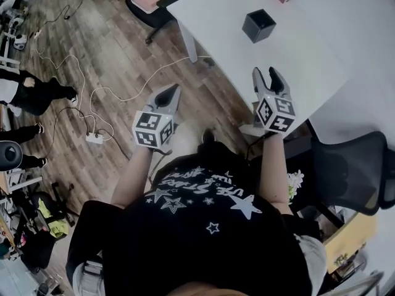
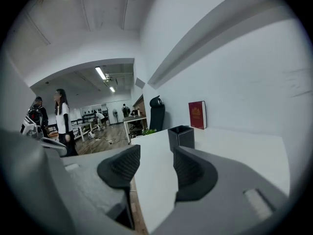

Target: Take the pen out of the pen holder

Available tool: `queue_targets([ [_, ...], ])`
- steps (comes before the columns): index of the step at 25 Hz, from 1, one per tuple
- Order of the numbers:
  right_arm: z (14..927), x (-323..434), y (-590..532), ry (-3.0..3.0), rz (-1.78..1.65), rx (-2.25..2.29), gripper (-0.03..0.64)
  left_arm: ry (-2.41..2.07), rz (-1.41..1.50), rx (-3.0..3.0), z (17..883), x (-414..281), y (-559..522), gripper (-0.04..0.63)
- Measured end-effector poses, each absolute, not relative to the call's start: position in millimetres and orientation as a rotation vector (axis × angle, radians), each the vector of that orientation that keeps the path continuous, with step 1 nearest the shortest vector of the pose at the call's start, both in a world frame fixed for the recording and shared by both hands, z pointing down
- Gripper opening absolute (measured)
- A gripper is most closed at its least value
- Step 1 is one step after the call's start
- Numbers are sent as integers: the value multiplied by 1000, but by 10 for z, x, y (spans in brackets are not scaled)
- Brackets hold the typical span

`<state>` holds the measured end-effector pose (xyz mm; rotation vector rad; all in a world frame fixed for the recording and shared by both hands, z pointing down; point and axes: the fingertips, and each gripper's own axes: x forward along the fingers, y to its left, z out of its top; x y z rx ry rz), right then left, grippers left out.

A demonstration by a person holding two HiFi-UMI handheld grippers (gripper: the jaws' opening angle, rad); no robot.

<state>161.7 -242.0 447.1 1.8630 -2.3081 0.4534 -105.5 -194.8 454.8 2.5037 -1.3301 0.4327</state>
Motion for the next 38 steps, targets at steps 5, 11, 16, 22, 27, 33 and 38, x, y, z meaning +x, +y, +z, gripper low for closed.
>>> queue_targets([
  [5, 4499, 1837, -2920, -2320, 440, 1846, 216, -1348, 404, 2513, 4488, -761, -2429, 11],
  [11, 4506, 1860, -3320, -2321, 425, 1843, 216, -1364, 422, 2522, 4476, -729, -2818, 11],
  [16, 4535, 1831, -3601, -2314, 423, 1857, 215, -1330, 418, 2553, 4499, -671, -3175, 11],
  [22, 4537, 1874, -3930, -2249, 427, 1924, 178, -1213, 414, 2607, 4523, -468, -3677, 11],
  [27, 4644, 1928, -4190, -2170, 461, 1957, 154, -1118, 427, 2643, 4531, -326, -4141, 11],
  [33, 4821, 1952, -4325, -2059, 473, 1948, 120, -989, 454, 2678, 4611, -150, -4591, 11],
  [38, 4858, 1999, -4377, -1993, 466, 1966, 61, -904, 479, 2696, 4673, 1, -4855, 11],
])
